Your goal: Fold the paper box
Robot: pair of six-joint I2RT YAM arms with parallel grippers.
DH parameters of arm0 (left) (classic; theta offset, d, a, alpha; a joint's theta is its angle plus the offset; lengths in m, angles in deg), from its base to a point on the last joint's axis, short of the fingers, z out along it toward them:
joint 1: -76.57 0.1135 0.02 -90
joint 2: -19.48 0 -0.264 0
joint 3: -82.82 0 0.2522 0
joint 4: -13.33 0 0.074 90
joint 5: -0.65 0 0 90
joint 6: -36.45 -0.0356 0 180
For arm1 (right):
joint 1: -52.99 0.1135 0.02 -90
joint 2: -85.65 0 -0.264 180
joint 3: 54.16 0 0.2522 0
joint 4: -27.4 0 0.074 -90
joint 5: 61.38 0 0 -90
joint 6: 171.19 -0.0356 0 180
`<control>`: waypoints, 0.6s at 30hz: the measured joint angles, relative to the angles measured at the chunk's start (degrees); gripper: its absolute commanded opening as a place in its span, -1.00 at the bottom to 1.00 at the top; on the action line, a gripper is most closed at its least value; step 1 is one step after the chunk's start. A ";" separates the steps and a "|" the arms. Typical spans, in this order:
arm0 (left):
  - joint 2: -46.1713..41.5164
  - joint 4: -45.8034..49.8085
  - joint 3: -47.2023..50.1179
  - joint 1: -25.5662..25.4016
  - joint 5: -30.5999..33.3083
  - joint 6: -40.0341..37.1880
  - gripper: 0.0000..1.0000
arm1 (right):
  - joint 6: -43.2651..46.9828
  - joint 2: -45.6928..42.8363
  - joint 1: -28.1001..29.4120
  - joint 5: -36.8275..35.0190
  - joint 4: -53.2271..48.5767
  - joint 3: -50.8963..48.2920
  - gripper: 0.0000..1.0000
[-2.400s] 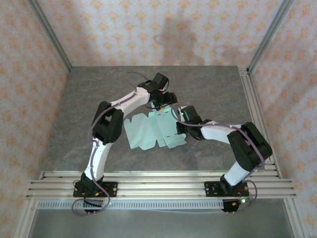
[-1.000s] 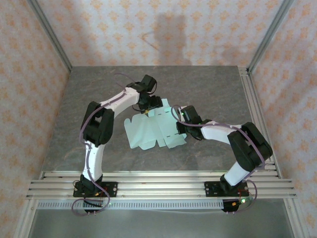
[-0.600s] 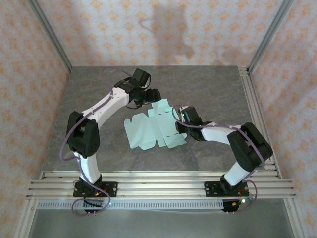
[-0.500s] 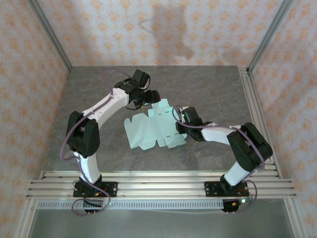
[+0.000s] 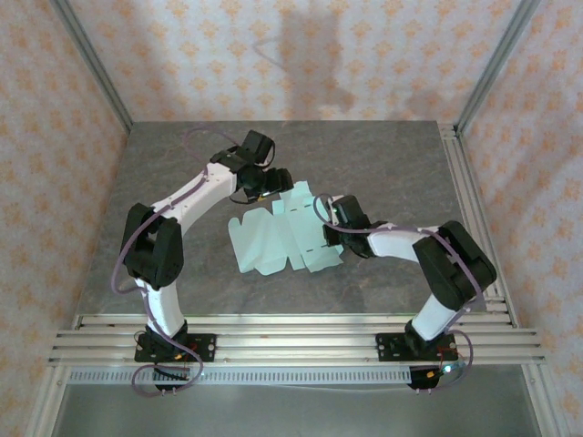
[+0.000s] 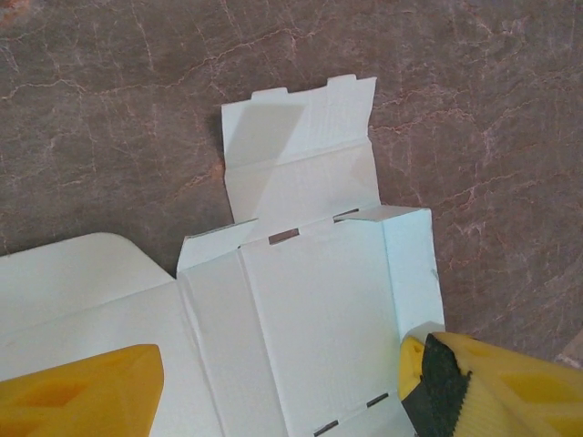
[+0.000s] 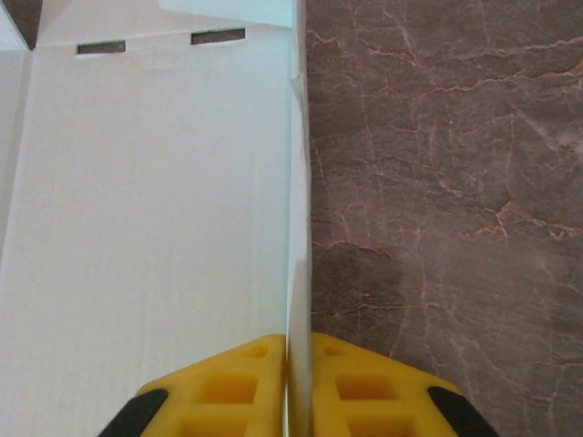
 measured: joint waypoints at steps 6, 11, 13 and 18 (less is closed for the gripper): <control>0.00 0.00 0.00 0.00 -0.17 -0.04 0.53 | 1.29 0.13 0.00 -0.04 -1.81 1.66 -0.69; 0.00 0.00 0.00 0.00 -0.20 -0.44 0.54 | 1.92 0.61 0.00 -0.28 -3.34 3.34 -0.68; 0.00 0.00 0.00 0.00 -0.20 -0.61 0.54 | 2.25 1.03 0.00 -0.31 -3.80 3.96 -0.70; 0.00 0.00 0.00 0.00 -0.22 -0.70 0.54 | 2.93 1.86 0.00 -0.46 -4.94 5.14 -0.92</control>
